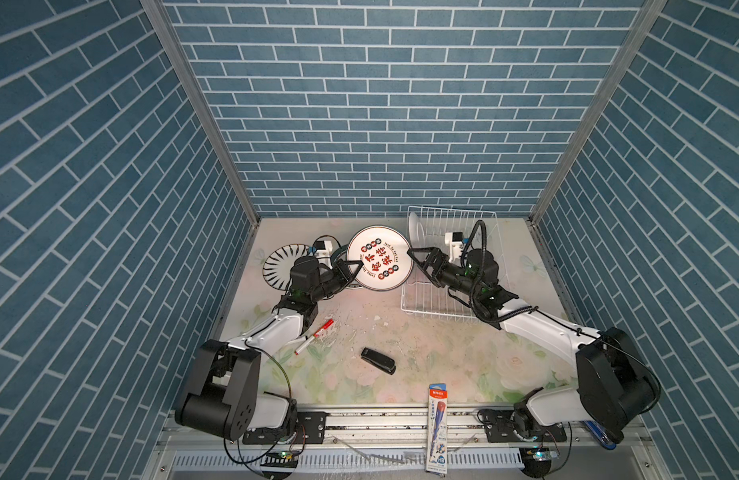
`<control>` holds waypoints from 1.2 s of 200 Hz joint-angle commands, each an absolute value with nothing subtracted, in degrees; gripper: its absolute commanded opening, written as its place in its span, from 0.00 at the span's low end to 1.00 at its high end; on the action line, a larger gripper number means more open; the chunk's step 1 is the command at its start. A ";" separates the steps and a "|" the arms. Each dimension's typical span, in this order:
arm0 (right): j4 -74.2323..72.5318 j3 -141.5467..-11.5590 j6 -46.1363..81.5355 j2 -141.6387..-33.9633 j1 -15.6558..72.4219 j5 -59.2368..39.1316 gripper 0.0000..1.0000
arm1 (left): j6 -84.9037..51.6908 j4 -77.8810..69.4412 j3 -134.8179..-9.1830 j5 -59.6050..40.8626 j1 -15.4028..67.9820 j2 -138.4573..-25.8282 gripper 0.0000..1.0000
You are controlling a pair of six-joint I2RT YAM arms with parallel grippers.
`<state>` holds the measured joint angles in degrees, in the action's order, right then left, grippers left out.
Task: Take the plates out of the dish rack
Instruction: 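Open the right gripper and draw it back while the left gripper carries the plate away, then lower the printed plate onto the green-rimmed plate with the left gripper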
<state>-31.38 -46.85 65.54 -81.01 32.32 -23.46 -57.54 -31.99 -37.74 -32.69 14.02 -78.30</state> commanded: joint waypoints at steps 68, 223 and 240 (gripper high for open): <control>-20.58 -47.35 61.64 -77.65 31.16 -17.27 0.99 | -52.56 -26.25 -41.89 -32.31 8.54 -77.29 0.00; -0.52 -56.44 45.45 -78.94 31.11 -10.18 0.99 | -52.39 -25.67 -46.60 -32.61 4.53 -90.53 0.00; -0.62 -56.96 44.67 -79.73 31.11 -11.17 0.99 | -52.30 -25.66 -47.05 -32.61 4.26 -91.57 0.00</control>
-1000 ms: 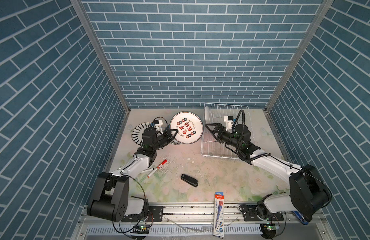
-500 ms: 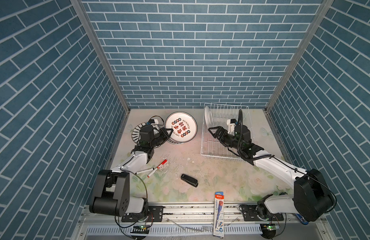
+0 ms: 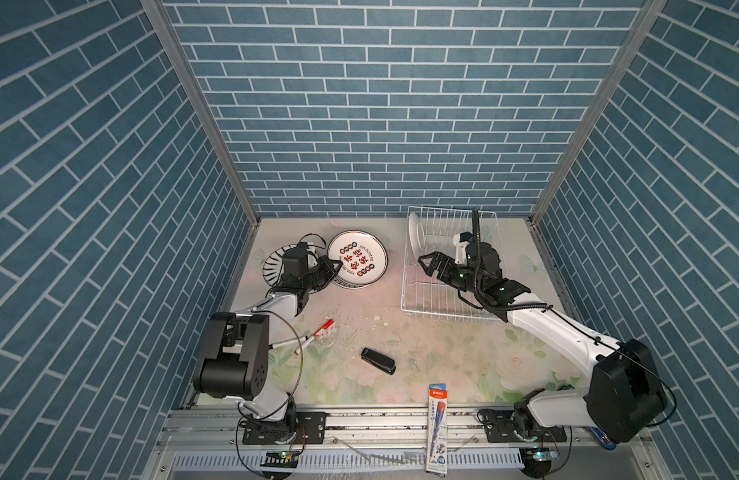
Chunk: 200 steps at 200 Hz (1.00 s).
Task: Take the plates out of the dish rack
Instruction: 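Lower the printed plate onto the green-rimmed plate with the left gripper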
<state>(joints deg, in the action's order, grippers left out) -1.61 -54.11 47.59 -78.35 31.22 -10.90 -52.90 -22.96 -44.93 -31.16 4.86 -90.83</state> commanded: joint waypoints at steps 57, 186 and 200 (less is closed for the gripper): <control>-0.17 -58.23 42.11 -82.03 31.07 -11.76 0.99 | -52.10 -26.52 -49.78 -33.47 3.87 -96.87 0.00; 0.00 -60.92 40.96 -85.42 31.11 -16.88 0.99 | -51.82 -27.21 -53.04 -34.62 1.85 -104.40 0.00; 0.00 -60.94 40.96 -85.51 31.11 -16.79 0.99 | -51.31 -26.82 -53.25 -34.54 1.76 -104.73 0.00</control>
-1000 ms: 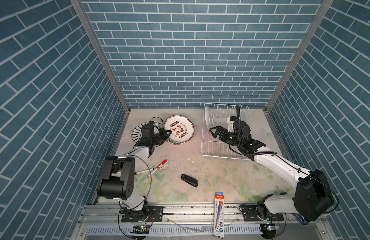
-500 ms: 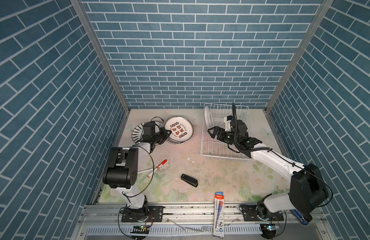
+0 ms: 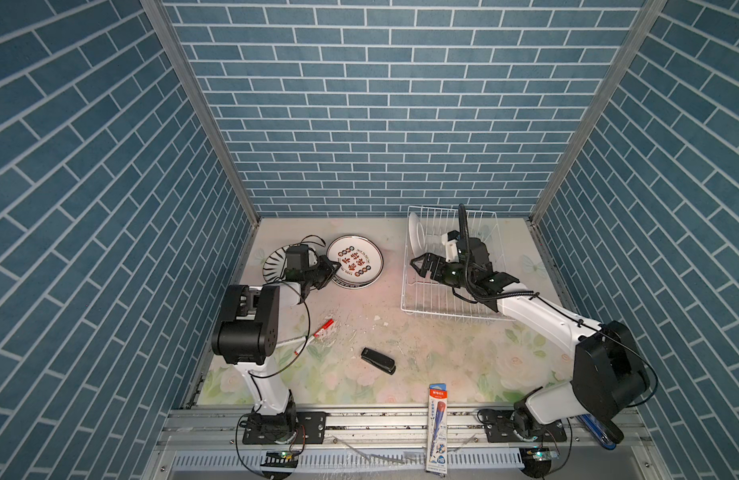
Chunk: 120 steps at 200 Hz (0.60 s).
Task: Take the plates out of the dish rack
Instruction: 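Lower the printed plate onto the green-rimmed plate with the left gripper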
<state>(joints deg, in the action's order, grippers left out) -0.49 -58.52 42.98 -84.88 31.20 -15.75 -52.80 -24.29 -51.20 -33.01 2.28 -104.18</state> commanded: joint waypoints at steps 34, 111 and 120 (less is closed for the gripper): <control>0.00 -60.85 40.96 -85.86 31.06 -17.38 0.99 | -50.19 -25.65 -53.79 -34.27 1.76 -105.49 0.00; 0.60 -60.23 40.61 -85.60 30.94 -17.14 0.99 | -50.34 -25.97 -54.31 -34.54 1.58 -107.31 0.00; 0.69 -60.16 40.52 -85.51 31.00 -17.14 0.99 | -50.34 -25.88 -54.32 -34.63 1.58 -107.40 0.00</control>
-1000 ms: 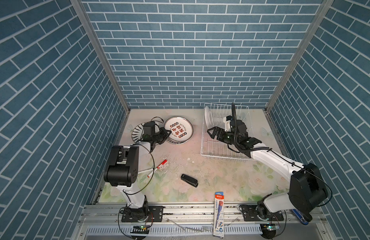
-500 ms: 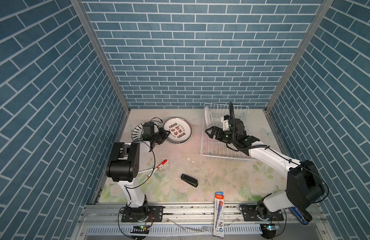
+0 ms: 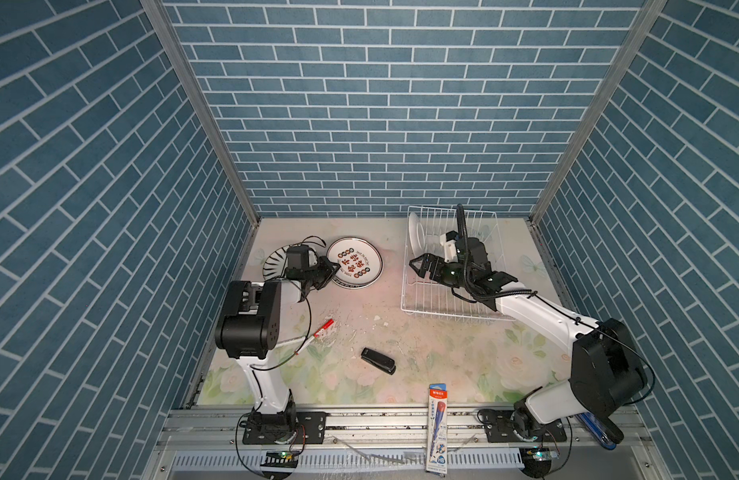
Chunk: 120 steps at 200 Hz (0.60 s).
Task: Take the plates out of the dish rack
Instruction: 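Lower the printed plate onto the green-rimmed plate with the left gripper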
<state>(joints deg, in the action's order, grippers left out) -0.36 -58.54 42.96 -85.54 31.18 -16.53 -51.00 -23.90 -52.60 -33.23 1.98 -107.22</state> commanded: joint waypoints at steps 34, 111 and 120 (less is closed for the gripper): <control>0.62 -59.88 40.52 -85.50 31.02 -17.05 0.99 | -50.06 -25.60 -54.33 -34.63 1.41 -107.57 0.07; 0.70 -59.67 40.52 -85.34 30.98 -16.96 0.99 | -49.94 -25.45 -54.23 -34.98 1.23 -107.43 0.17; 0.70 -59.67 40.52 -85.24 30.99 -16.88 0.99 | -49.86 -25.28 -54.23 -35.07 1.25 -107.41 0.18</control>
